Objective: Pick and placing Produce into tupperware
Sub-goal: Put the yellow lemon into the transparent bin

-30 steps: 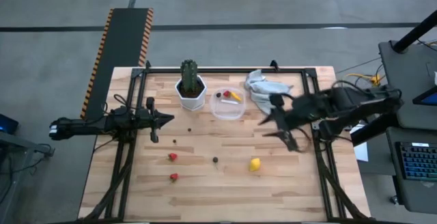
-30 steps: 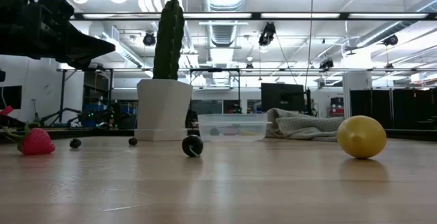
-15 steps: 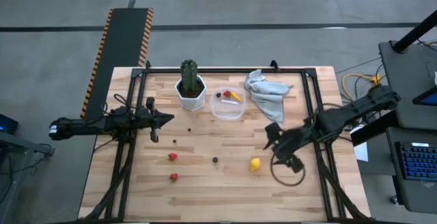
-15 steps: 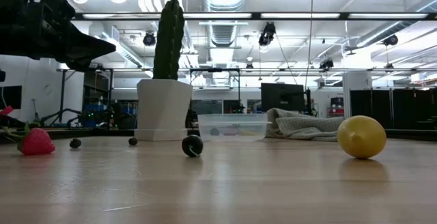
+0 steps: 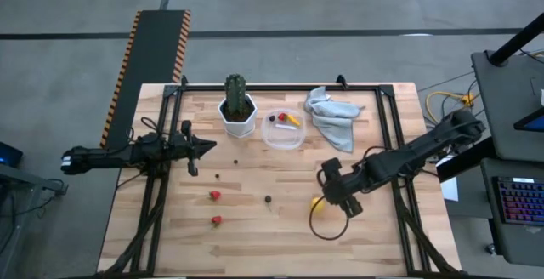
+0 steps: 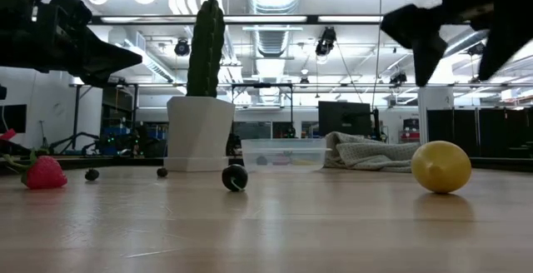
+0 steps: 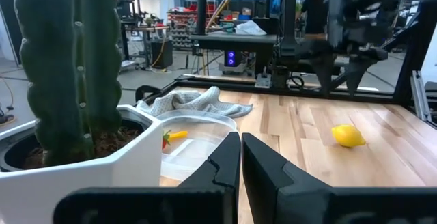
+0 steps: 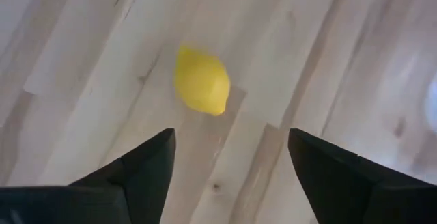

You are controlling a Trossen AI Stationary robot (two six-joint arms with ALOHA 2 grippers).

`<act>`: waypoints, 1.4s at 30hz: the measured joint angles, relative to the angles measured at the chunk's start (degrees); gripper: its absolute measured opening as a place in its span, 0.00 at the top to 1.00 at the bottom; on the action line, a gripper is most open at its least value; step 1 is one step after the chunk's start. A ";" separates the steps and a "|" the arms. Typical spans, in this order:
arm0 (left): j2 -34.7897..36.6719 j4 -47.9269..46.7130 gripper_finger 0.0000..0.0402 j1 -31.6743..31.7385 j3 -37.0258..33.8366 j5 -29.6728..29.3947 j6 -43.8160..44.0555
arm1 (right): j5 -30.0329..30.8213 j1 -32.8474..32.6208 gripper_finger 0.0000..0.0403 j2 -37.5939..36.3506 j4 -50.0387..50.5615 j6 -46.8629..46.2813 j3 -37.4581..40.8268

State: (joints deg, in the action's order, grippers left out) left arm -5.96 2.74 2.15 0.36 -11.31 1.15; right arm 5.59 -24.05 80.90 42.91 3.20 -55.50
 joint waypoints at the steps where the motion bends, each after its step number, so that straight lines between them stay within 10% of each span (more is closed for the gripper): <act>1: 0.00 0.00 1.00 0.00 0.00 -0.02 0.00 | -0.07 -0.09 0.32 1.01 0.07 0.00 -0.13; 42: -0.13 -0.07 1.00 0.00 0.00 -0.98 0.02 | -2.78 -1.16 0.34 17.40 -12.42 3.43 -0.94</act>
State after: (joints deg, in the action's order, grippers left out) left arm -6.09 2.68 2.15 0.36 -12.29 1.17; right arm 2.81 -25.21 98.30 30.49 6.63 -56.43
